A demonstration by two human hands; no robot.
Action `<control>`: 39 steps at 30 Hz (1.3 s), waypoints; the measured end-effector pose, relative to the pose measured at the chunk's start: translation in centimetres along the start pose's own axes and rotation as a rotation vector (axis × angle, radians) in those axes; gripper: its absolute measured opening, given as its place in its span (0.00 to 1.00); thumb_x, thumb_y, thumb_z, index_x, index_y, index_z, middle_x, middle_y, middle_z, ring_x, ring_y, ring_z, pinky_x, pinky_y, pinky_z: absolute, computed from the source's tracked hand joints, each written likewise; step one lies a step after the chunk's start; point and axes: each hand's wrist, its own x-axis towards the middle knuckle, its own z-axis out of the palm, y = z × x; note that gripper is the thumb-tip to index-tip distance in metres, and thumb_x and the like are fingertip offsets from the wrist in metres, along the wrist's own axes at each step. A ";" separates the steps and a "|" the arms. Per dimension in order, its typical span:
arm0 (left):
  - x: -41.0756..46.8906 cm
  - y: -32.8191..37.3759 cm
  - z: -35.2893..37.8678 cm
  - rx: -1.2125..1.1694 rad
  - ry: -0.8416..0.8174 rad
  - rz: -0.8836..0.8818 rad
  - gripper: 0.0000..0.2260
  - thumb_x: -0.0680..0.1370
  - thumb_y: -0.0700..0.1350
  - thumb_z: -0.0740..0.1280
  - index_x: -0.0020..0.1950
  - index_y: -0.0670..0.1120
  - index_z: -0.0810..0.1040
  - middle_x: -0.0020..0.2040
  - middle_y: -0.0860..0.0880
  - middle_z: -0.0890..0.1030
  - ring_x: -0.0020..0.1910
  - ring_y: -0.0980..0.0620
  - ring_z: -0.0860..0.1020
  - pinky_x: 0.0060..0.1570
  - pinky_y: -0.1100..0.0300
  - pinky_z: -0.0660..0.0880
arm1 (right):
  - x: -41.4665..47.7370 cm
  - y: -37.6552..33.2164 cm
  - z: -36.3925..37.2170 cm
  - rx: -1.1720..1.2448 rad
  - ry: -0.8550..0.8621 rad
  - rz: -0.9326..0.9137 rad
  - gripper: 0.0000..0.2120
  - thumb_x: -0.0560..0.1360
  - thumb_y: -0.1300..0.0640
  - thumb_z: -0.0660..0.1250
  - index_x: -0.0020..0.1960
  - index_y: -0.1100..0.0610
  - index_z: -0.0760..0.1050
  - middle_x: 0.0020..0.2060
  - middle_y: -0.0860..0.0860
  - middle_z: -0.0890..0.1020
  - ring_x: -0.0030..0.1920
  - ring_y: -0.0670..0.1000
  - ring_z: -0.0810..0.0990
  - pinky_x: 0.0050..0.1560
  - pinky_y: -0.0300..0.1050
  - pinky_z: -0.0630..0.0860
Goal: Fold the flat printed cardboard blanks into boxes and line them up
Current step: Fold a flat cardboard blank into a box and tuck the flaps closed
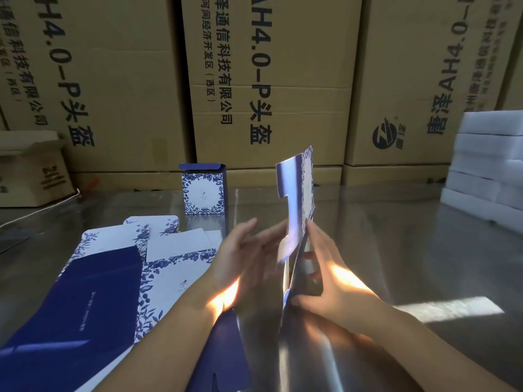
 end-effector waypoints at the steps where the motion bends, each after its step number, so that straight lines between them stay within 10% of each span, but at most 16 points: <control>1: 0.2 -0.1 -0.1 0.031 0.062 0.026 0.26 0.75 0.59 0.52 0.69 0.47 0.70 0.59 0.50 0.80 0.50 0.56 0.80 0.41 0.64 0.76 | 0.0 0.2 -0.1 -0.021 0.019 0.008 0.57 0.65 0.50 0.75 0.68 0.28 0.30 0.70 0.27 0.38 0.69 0.33 0.59 0.63 0.32 0.67; 4: 0.5 -0.2 -0.6 0.101 0.125 0.092 0.31 0.73 0.60 0.52 0.71 0.46 0.69 0.67 0.47 0.74 0.62 0.52 0.74 0.52 0.58 0.74 | 0.2 0.7 -0.6 -0.056 0.046 0.032 0.58 0.65 0.49 0.76 0.64 0.27 0.28 0.66 0.23 0.34 0.62 0.21 0.53 0.53 0.16 0.58; 8: 0.3 -0.2 -0.2 0.181 0.130 0.060 0.31 0.73 0.62 0.54 0.70 0.45 0.69 0.68 0.49 0.74 0.69 0.54 0.69 0.59 0.55 0.71 | 0.3 0.8 -0.3 -0.012 0.016 0.060 0.56 0.63 0.45 0.74 0.71 0.30 0.33 0.72 0.28 0.45 0.64 0.31 0.64 0.59 0.31 0.68; 15: 0.2 -0.8 0.7 0.437 0.135 0.050 0.33 0.74 0.61 0.48 0.73 0.44 0.66 0.70 0.53 0.71 0.70 0.59 0.66 0.69 0.51 0.62 | 0.4 1.1 0.2 0.029 -0.007 0.076 0.50 0.61 0.38 0.70 0.74 0.34 0.44 0.70 0.35 0.64 0.55 0.33 0.73 0.56 0.29 0.70; 26: 0.2 -0.4 0.5 0.323 0.207 0.163 0.27 0.73 0.62 0.52 0.65 0.49 0.73 0.58 0.55 0.81 0.57 0.56 0.79 0.47 0.62 0.78 | 0.1 0.7 -0.8 -0.003 0.046 0.068 0.52 0.67 0.46 0.73 0.74 0.34 0.37 0.73 0.28 0.47 0.69 0.36 0.63 0.64 0.37 0.66; 39: 0.1 -0.6 0.7 0.435 0.219 0.079 0.28 0.72 0.63 0.52 0.66 0.53 0.75 0.68 0.56 0.73 0.66 0.54 0.71 0.60 0.49 0.72 | 0.1 -0.2 -0.6 0.005 0.009 0.068 0.39 0.69 0.41 0.65 0.72 0.30 0.45 0.66 0.26 0.64 0.62 0.29 0.66 0.57 0.27 0.63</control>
